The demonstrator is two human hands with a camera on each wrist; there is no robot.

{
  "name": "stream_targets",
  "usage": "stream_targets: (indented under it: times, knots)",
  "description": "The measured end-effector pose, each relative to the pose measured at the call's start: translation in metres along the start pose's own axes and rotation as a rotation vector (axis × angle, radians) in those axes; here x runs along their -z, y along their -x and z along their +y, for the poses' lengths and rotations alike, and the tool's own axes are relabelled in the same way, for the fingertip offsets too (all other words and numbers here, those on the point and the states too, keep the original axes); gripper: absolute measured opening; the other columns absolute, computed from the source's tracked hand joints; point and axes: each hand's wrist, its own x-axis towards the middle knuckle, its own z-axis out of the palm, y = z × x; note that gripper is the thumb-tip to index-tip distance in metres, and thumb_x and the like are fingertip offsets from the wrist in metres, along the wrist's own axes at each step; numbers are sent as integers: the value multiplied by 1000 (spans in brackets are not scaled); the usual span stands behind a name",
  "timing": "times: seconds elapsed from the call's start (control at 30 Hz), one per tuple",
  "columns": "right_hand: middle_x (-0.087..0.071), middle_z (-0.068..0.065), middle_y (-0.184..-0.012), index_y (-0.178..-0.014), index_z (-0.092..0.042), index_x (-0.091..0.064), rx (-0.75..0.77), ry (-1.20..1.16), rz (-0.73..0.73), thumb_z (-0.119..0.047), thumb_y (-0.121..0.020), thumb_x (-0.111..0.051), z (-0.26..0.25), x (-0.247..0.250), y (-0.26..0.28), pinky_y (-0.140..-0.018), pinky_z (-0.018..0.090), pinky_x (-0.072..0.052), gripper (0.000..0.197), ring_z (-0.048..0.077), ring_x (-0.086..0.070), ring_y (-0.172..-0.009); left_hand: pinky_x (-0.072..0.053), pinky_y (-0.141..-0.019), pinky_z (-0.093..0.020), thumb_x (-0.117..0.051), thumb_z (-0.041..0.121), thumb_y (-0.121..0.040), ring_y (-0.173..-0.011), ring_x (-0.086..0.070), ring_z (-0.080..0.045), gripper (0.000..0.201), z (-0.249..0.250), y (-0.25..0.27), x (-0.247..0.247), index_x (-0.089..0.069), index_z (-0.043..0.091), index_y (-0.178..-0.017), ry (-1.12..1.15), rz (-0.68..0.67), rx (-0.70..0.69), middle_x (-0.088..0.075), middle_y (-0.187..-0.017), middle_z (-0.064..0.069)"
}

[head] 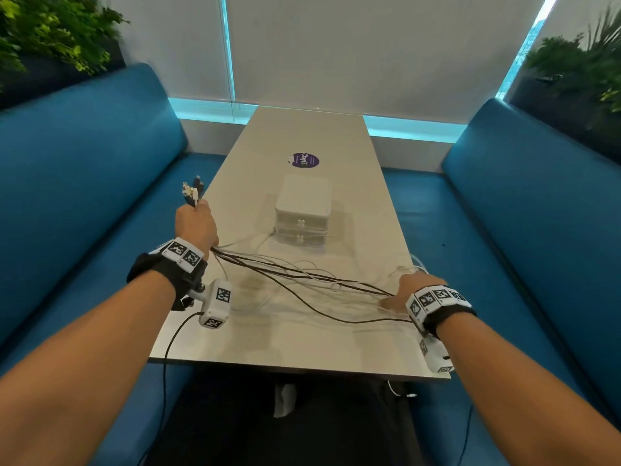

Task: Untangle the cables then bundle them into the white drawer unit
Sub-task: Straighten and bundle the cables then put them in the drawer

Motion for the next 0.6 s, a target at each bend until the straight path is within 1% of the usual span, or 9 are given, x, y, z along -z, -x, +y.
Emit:
stream_targets:
  times: [0.07,0.1,0.17,0.23,0.33,0.4,0.47,0.53,0.6]
  knots:
    - [-50,-3,-146,-141,-32,-48,-36,30,-38,-98,-62,-37,4,-3,1,-106,47,-34,103,27,-44,-135,-41,-60,-30,-48,32,-95,-69,-47,-22,43,3,-2,5,-53,1,-123,11,41,4,-45,-71,0]
    - [-49,-1,-147,-143,-30,-46,-53,10,-72,-102,-57,-30,6,-5,1,-107,49,-30,113,28,-41,-137,-41,-60,-30,-48,33,-96,-70,-46,-21,42,3,-3,6,-53,1,-123,11,60,1,-46,-72,0]
    - [-52,2,-145,-145,-26,-41,-59,-49,-137,-106,-47,-27,12,-4,-1,-107,49,-34,128,30,-46,-132,-42,-59,-30,-48,33,-98,-73,-46,-22,39,4,-1,9,-55,3,-122,11,88,-7,-47,-75,0]
    - [-59,0,-133,-137,-25,-47,-27,-18,-145,-102,-56,-32,18,-3,-4,-102,48,-38,113,28,-54,-123,-43,-58,-29,-48,33,-98,-74,-48,-22,37,5,3,10,-55,4,-121,23,95,-10,-48,-77,-1]
    - [-65,-5,-100,-105,-28,-59,85,125,-2,-80,-82,-38,16,2,-4,-101,49,-35,60,25,-60,-106,-47,-65,-35,-48,32,-97,-78,-53,-24,32,5,12,4,-56,7,-114,6,76,-5,-54,-84,-4]
    - [-64,-4,-104,-107,-29,-63,183,196,72,-68,-89,-44,7,7,0,-105,53,-31,47,23,-59,-107,-48,-69,-38,-49,34,-96,-82,-55,-26,24,4,16,-1,-54,12,-105,31,28,7,-53,-84,-4]
    - [-59,-2,-119,-118,-32,-62,277,88,100,-66,-86,-54,-4,9,3,-107,49,-33,47,24,-55,-117,-49,-71,-41,-50,37,-92,-83,-55,-28,24,4,19,-5,-52,14,-98,47,2,16,-53,-83,-4]
    - [-53,-4,-129,-124,-33,-60,361,-134,106,-65,-81,-63,-15,13,6,-105,42,-39,54,22,-50,-123,-49,-72,-42,-50,38,-93,-82,-55,-27,26,5,22,-9,-53,13,-100,42,5,12,-54,-87,-5]
    - [-54,-9,-126,-124,-34,-59,445,-246,132,-64,-79,-67,-26,18,8,-99,38,-45,55,17,-54,-114,-48,-70,-40,-50,36,-98,-79,-52,-24,29,7,25,-11,-55,10,-109,22,33,-10,-52,-88,-4]
